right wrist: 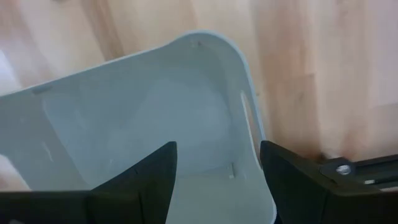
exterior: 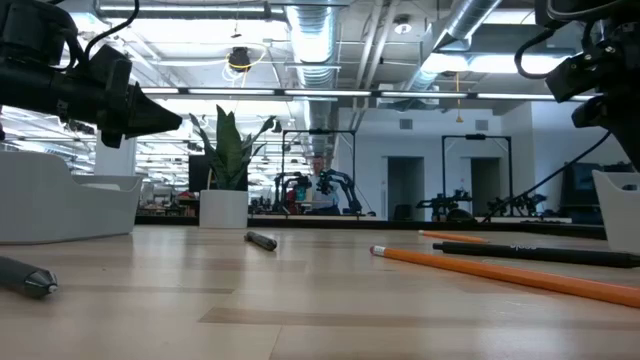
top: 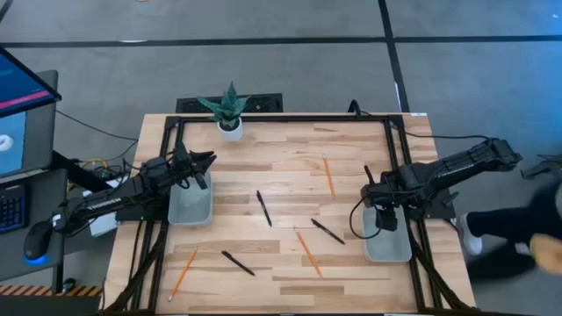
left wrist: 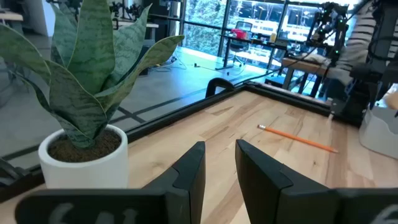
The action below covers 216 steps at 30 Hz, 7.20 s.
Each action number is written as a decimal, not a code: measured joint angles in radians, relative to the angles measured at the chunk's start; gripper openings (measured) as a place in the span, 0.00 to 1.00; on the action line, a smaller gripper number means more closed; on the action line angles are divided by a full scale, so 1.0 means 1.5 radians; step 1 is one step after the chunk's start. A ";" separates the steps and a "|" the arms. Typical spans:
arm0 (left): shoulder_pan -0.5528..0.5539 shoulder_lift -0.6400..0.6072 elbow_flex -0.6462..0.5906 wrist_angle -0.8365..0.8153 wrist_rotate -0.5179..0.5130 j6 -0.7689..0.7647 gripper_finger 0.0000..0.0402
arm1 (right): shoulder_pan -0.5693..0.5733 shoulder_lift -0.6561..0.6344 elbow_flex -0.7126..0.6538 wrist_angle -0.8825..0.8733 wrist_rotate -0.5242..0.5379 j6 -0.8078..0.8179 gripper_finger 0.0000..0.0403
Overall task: Sort pens & pencils
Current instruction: Move the right gray bin to the middle of the table, then move the left gray bin to the middle of the table
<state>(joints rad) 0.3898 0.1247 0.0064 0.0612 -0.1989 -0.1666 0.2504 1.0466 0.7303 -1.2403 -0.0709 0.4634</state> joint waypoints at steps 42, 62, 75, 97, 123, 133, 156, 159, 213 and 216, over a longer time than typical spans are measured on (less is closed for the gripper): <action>0.000 0.000 0.000 0.001 -0.011 -0.002 0.20 | -0.010 0.020 -0.008 0.109 0.034 -0.175 0.63; 0.000 0.000 0.000 0.001 -0.012 -0.005 0.20 | -0.077 0.192 -0.036 0.112 0.031 -0.170 0.31; 0.000 0.000 0.000 0.001 -0.012 -0.001 0.20 | -0.077 0.195 -0.034 0.120 0.026 -0.169 0.05; 0.000 0.000 0.000 0.001 -0.012 0.003 0.20 | -0.077 0.196 0.039 0.112 0.036 -0.175 0.07; 0.000 0.000 0.000 0.001 -0.012 0.004 0.20 | -0.085 0.199 0.169 0.048 0.051 -0.175 0.06; 0.000 0.000 0.000 0.001 -0.012 0.004 0.20 | -0.186 0.201 0.287 0.034 0.144 -0.273 0.06; 0.000 0.050 0.000 0.001 -0.012 -0.002 0.20 | -0.376 0.522 0.531 0.137 0.158 -0.648 0.05; 0.000 0.069 0.000 0.001 -0.012 -0.002 0.20 | -0.379 0.559 0.549 0.137 0.156 -0.651 0.08; 0.000 0.135 0.000 0.003 -0.017 -0.032 0.20 | -0.381 0.457 0.807 0.099 0.133 -0.429 0.18; 0.000 0.135 0.000 0.003 -0.017 -0.026 0.20 | -0.381 0.424 0.807 0.076 0.133 -0.415 0.18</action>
<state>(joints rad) 0.3897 0.3275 0.0065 0.0657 -0.2241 -0.2050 -0.3206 1.6831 1.9408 -1.1265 0.1280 -0.1595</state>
